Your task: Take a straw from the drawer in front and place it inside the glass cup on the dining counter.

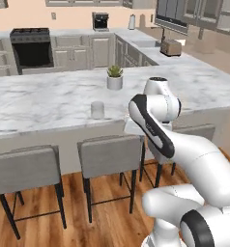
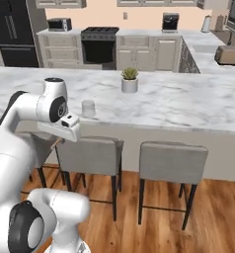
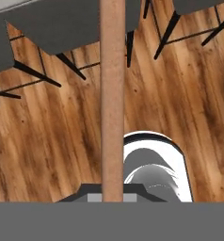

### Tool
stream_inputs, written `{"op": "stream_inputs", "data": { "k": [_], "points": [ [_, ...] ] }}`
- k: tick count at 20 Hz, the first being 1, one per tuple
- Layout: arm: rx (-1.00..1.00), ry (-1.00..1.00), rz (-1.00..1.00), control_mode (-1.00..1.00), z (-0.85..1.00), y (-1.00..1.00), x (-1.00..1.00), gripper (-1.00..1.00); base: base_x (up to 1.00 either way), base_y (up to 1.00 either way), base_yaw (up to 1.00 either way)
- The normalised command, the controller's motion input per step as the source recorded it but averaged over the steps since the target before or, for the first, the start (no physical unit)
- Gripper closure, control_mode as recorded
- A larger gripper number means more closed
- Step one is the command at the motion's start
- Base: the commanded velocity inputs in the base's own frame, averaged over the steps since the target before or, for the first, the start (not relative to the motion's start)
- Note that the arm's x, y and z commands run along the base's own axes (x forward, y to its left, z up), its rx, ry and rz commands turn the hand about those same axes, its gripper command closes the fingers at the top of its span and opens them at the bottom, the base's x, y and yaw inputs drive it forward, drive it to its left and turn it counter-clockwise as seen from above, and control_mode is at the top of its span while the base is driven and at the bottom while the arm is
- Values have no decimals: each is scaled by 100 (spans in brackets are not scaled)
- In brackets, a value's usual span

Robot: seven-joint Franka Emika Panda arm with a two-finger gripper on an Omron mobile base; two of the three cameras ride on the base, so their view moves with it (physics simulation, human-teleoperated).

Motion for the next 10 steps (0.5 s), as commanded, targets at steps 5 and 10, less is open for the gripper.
{"op": "stream_inputs", "data": {
  "k": [5,10],
  "points": [
    [0,0,0,100,0,0,0,100,84,-24,29],
    [0,0,0,100,0,0,0,100,55,-17,5]
  ]
}}
